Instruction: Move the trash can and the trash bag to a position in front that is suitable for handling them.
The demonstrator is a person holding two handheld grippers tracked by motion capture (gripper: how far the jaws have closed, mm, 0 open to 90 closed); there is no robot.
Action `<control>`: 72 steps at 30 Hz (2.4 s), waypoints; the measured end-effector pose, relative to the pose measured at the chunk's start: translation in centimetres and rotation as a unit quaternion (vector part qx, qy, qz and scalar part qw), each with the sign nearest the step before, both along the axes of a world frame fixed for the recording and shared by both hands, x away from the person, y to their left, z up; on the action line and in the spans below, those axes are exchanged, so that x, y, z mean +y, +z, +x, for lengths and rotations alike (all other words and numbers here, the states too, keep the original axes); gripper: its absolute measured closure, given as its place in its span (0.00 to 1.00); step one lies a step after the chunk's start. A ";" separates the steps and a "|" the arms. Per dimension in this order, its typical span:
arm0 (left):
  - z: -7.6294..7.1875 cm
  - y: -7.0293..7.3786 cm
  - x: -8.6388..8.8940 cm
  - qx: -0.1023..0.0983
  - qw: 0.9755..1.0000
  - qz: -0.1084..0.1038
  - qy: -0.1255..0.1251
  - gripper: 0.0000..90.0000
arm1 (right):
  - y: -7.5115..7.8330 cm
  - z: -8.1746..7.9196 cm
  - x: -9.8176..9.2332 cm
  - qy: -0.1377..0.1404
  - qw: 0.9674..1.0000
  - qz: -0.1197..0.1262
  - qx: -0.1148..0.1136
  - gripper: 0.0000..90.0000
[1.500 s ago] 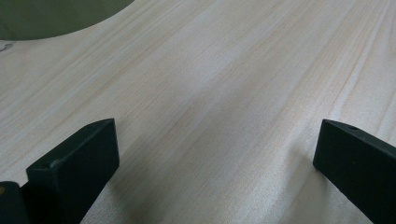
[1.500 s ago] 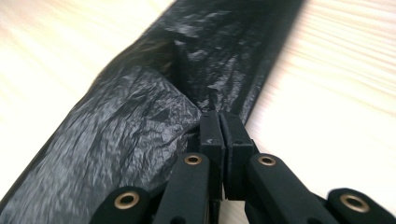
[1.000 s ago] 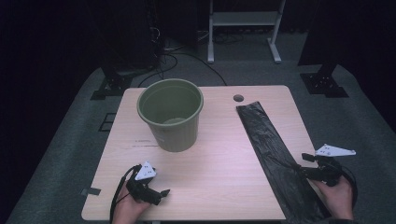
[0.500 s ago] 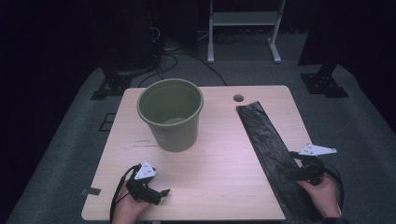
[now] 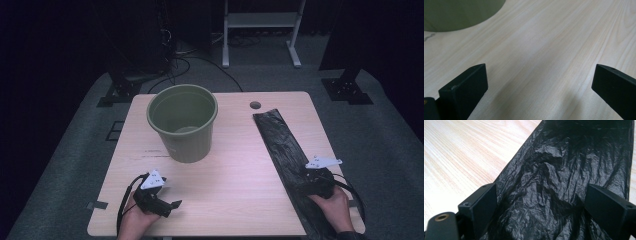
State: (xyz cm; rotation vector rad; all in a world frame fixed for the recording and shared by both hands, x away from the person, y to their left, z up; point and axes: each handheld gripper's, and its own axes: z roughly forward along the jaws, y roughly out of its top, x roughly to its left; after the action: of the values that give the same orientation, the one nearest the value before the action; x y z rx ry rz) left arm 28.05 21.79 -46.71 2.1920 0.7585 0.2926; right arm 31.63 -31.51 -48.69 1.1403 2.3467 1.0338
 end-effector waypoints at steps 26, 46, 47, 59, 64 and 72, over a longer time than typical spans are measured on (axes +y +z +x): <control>1.0 8.3 1.0 -0.008 0.999 -0.047 0.013 0.00 | 0.0 0.0 0.0 0.000 1.000 -0.001 0.000 0.11; 3.4 13.8 2.7 -0.015 0.998 -0.059 0.031 0.00 | 0.0 0.0 0.0 0.000 1.000 -0.002 0.000 0.11; 3.6 14.0 2.8 -0.017 0.997 -0.060 0.033 0.00 | 0.0 0.0 0.0 0.000 1.000 -0.002 -0.001 0.11; 5.6 17.5 3.3 -0.023 0.997 -0.063 0.035 0.00 | 0.0 0.0 0.0 0.000 1.000 -0.002 -0.001 0.11; 6.6 18.4 3.4 -0.025 0.997 -0.063 0.032 0.00 | 0.0 0.0 0.0 0.000 1.000 -0.002 0.000 0.11; 9.0 18.9 3.5 -0.028 0.997 -0.061 0.035 0.00 | 0.0 0.0 0.0 0.000 1.000 -0.001 0.000 0.11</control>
State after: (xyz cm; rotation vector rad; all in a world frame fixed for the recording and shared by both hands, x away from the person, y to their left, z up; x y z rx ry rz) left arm 37.05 25.33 -27.79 2.0365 0.8016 0.3329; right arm 31.62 -31.53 -48.70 1.1390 2.3469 1.0303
